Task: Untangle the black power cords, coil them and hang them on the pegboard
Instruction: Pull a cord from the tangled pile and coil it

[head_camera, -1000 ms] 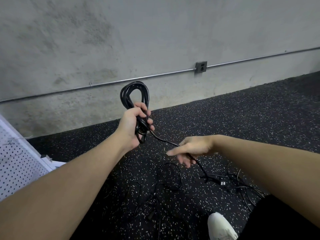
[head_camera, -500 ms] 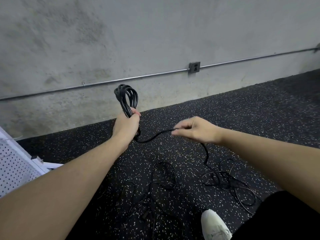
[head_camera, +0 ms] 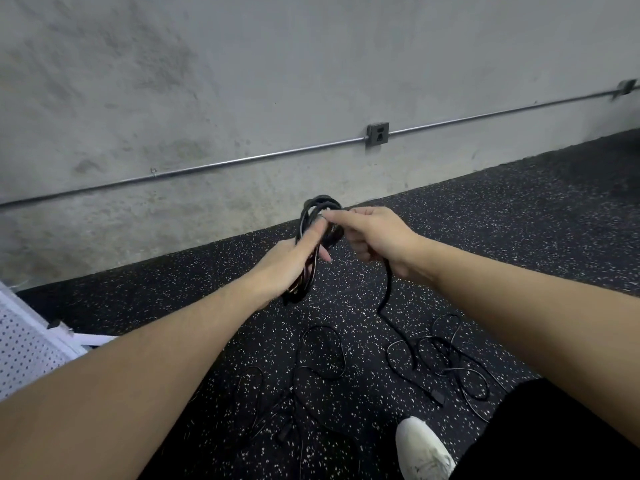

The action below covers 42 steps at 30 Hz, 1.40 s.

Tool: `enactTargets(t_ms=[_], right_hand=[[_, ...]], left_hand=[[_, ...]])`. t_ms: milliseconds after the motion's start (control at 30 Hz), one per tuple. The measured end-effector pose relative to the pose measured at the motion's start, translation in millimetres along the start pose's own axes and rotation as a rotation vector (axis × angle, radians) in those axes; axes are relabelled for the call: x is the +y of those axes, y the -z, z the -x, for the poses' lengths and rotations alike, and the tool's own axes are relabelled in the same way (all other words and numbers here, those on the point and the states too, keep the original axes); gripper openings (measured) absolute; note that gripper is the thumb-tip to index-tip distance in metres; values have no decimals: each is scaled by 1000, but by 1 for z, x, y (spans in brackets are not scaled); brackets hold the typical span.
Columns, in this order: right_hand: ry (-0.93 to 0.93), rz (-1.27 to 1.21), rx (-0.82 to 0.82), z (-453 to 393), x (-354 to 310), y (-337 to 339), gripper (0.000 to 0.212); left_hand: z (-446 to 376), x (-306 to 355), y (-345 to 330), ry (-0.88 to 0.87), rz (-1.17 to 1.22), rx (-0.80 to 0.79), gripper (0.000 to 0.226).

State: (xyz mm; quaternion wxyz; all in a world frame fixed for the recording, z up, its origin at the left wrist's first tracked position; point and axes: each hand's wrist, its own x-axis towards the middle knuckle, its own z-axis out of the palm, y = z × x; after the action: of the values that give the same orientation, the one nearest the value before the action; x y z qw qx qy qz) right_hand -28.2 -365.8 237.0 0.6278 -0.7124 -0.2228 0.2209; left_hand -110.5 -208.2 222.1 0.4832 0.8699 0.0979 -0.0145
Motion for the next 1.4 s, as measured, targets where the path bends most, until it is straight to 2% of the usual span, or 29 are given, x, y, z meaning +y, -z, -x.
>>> enactTargets(t_ms=[67, 167, 233, 333, 433, 467, 500, 600, 700, 767, 867, 1000, 1100, 1200, 1267, 1400], right_hand=[[-53, -128, -82, -3, -1, 1, 31], [-76, -253, -231, -1, -6, 6, 18], [-34, -240, -207, 1, -8, 8, 22], [55, -51, -14, 5, -9, 5, 21], [128, 220, 306, 4, -9, 7, 49], [128, 228, 348, 3, -8, 8, 54], [123, 189, 345, 3, -8, 7, 55], [63, -64, 199, -1, -7, 4, 41], [97, -128, 131, -3, -10, 0, 32], [129, -108, 154, -4, -9, -4, 30], [134, -18, 271, -6, -7, -14, 34], [153, -210, 384, -10, -4, -27, 17], [64, -392, 353, -8, -8, -35, 29], [-69, -388, 404, -8, -11, -38, 41], [-145, -415, 401, -12, -7, -38, 45], [-198, -608, 367, -18, -9, -33, 41]], left_hand=[[1, -4, 0, -49, -78, -56, 57], [-6, -13, 2, -57, -118, -49, 13], [-6, -17, 7, -45, -89, -37, 17], [-3, -21, 10, -41, -25, -49, 21], [-2, -20, 3, -41, 22, -106, 22], [-1, -20, 2, -29, 59, -114, 23], [-1, -20, 2, -16, 95, -110, 23], [0, -24, 6, 14, 132, -88, 26], [2, -32, 9, 45, 178, -69, 29], [3, -33, 10, 55, 231, -54, 31], [7, -27, 5, 7, 295, -56, 34], [12, -13, -6, -68, 368, -114, 36], [12, -13, -14, -59, 395, -110, 24], [11, -16, -13, -130, 261, -67, 15], [13, -15, -13, -164, 235, -117, 13], [14, -12, -14, -193, 379, -229, 13]])
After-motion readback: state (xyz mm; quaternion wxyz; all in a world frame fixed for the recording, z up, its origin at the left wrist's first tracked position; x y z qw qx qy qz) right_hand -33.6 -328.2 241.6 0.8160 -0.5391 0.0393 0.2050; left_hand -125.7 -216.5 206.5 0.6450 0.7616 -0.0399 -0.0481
